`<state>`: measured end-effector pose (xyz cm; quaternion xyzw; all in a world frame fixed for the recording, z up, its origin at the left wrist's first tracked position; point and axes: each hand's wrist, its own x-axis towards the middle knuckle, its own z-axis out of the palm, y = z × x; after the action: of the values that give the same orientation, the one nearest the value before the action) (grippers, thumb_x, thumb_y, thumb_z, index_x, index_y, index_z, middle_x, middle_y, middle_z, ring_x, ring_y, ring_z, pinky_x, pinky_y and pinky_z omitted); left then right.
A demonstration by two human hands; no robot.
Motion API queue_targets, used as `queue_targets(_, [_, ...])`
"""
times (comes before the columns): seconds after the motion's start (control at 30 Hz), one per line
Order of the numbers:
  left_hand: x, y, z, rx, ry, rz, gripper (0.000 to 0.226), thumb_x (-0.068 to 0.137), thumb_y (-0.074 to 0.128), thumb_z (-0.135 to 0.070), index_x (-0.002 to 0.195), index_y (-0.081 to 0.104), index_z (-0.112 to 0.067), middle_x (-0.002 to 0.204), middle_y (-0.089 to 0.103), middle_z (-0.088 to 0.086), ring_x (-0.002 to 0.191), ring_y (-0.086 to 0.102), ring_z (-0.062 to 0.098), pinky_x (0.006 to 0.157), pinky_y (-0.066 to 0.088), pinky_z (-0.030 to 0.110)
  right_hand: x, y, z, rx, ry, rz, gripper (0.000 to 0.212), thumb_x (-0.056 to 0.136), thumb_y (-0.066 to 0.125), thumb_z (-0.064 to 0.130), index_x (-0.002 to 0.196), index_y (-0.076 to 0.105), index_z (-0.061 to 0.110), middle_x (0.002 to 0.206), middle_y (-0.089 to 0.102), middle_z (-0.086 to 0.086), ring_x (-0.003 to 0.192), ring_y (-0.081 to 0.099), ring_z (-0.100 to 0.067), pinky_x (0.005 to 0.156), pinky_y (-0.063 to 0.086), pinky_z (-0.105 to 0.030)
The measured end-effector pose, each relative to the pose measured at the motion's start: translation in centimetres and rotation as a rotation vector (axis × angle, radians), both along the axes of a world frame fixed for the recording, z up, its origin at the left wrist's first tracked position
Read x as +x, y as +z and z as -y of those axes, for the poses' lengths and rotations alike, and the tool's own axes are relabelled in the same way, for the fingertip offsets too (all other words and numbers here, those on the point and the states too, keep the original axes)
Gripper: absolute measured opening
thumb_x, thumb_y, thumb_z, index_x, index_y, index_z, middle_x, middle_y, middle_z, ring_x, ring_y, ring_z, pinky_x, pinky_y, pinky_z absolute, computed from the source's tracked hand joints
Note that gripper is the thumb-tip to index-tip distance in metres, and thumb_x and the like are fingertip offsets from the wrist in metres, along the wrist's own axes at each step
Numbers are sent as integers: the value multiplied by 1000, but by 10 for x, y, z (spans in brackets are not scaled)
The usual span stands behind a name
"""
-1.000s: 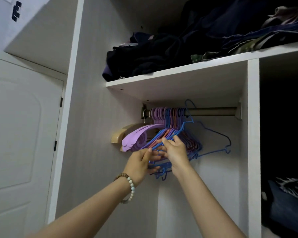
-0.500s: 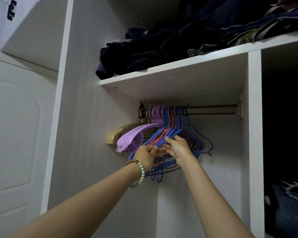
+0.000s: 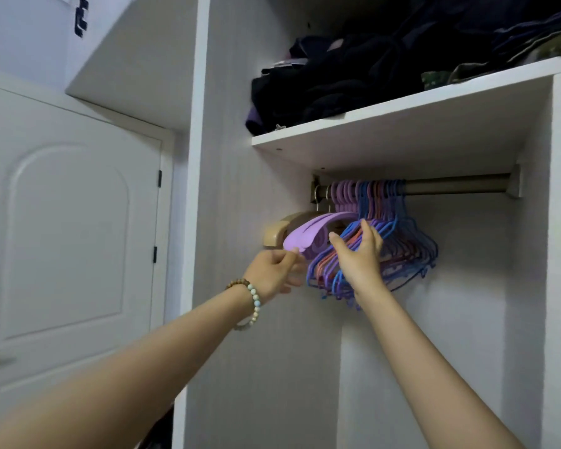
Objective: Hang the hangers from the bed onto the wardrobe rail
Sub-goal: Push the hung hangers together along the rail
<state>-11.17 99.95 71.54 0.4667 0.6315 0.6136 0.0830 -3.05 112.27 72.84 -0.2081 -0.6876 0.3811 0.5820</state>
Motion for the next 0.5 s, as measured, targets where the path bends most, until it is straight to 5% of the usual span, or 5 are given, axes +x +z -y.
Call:
queue_targets(0.27, [-79, -9, 170, 68, 314, -92, 35, 97, 39, -30, 115, 59, -9, 109, 65, 5, 87, 63, 18, 73, 50, 26, -73, -4, 145, 99, 171, 93, 70, 88, 60, 28, 147, 24, 14, 156, 11, -5, 144, 13, -15, 114, 11, -25])
queue_targets(0.5, [-166, -69, 366, -14, 649, -115, 38, 95, 43, -33, 124, 54, -11, 122, 60, 8, 111, 57, 22, 89, 41, 27, -171, -64, 310, 102, 547, 314, 72, 90, 55, 40, 148, 14, 27, 156, 1, 12, 144, 9, -8, 111, 17, -27])
